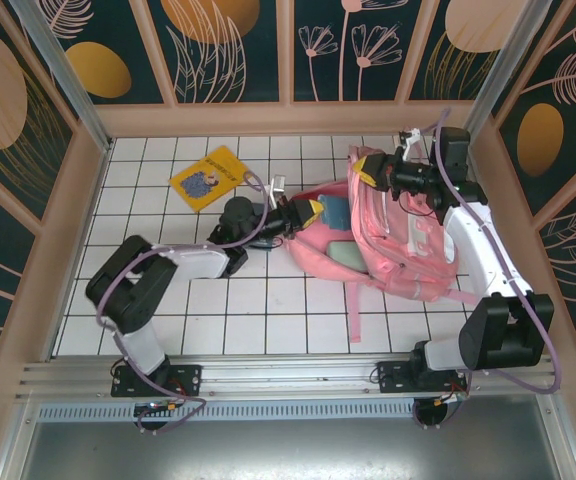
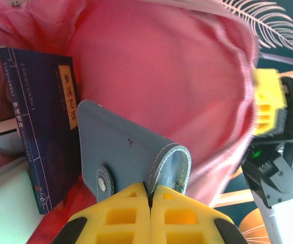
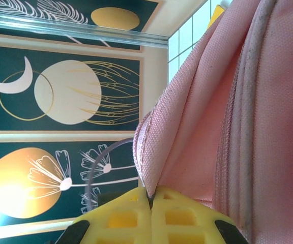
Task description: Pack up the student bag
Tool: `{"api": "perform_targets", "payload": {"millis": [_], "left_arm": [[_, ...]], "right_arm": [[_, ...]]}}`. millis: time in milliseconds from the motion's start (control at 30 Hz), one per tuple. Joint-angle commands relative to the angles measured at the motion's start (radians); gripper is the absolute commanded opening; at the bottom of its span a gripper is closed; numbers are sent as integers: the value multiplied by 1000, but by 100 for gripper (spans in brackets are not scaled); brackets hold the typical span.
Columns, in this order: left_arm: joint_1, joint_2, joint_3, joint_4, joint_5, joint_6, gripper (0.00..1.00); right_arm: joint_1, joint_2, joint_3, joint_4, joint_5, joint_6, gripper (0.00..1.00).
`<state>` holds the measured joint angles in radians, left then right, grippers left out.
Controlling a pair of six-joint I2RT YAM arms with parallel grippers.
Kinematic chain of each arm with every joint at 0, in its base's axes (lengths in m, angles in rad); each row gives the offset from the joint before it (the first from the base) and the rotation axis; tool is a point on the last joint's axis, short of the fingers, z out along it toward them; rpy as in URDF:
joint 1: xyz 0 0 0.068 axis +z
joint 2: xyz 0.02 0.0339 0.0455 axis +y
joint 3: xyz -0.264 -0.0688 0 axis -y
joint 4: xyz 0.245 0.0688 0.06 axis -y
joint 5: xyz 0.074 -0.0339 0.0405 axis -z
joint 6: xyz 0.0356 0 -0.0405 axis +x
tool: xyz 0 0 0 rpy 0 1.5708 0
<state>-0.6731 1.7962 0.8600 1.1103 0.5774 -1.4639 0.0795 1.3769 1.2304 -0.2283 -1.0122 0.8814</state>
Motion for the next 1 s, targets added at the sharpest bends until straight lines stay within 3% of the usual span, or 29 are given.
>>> {"api": "perform_targets", "payload": {"millis": [0, 667, 967], "left_arm": [[2, 87, 42, 277, 22, -169, 0], [-103, 376, 375, 82, 38, -107, 0], [-179, 491, 651, -301, 21, 64, 0]], "right_arm": [[-2, -55, 78, 51, -84, 19, 0], [-3, -52, 96, 67, -85, 44, 0], [10, -61, 70, 91, -62, 55, 0]]}}
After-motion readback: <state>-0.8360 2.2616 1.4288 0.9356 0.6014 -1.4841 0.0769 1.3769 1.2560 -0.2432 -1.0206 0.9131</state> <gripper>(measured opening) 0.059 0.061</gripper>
